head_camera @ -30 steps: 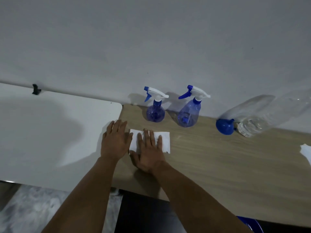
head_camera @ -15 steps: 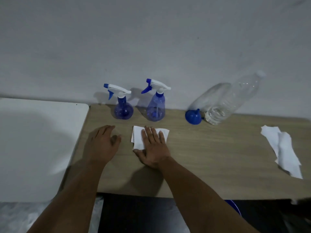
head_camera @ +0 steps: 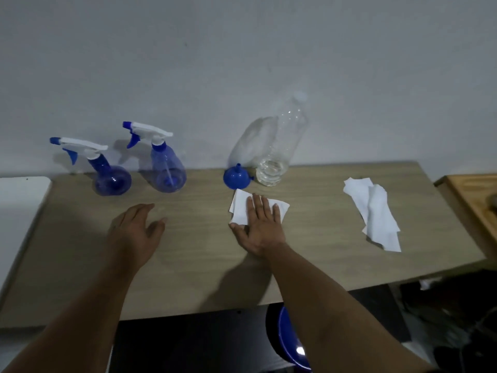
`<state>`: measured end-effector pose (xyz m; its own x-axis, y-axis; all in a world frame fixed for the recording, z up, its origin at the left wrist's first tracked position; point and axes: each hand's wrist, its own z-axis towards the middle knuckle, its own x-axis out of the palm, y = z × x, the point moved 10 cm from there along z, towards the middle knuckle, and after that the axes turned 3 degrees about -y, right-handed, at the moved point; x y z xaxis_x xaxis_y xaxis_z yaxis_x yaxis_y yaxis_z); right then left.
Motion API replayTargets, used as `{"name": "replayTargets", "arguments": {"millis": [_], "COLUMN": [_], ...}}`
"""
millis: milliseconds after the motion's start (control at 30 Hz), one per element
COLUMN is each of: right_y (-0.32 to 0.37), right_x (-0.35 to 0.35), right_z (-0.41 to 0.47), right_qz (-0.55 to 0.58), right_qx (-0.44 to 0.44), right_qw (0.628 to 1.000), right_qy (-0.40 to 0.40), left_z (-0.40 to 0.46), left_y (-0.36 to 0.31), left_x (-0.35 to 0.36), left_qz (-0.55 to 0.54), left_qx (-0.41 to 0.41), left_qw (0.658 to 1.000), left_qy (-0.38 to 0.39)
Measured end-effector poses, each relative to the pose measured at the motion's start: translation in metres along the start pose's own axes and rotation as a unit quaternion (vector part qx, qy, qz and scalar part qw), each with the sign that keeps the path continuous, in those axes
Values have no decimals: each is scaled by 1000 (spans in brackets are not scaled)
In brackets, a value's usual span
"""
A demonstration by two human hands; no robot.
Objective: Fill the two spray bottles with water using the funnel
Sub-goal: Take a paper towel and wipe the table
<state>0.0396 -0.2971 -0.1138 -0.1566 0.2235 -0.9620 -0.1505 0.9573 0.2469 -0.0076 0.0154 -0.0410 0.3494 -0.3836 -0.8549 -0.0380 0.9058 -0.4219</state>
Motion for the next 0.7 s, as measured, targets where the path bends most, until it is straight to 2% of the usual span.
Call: {"name": "replayTargets", "arguments": {"millis": [200,367,467,567,700], "right_y": [-125,-174,-164,-123,-28], "right_x": [-32,-38,-27,-14,11], "right_z": [-21,-71,-106,-121,-112], "right_qz": [16,26,40,52,31], "right_qx": [108,202,262,293,239], "right_qw": [994,979,964,954,970], "right_qy": [-13,-17,-21,-25,2], "left_z": [-4,-14,-21,-29,-43], "left_y": [-44,-56,-52,-35,10], "left_x": [11,10,1,-20,-56], "left_qz": [9,5,14,21,4], "left_qx": [18,-14,-32,-51,-63], "left_qw": [1000,1000,999,998,998], "left_qy": [-20,8,33,30,-5]}}
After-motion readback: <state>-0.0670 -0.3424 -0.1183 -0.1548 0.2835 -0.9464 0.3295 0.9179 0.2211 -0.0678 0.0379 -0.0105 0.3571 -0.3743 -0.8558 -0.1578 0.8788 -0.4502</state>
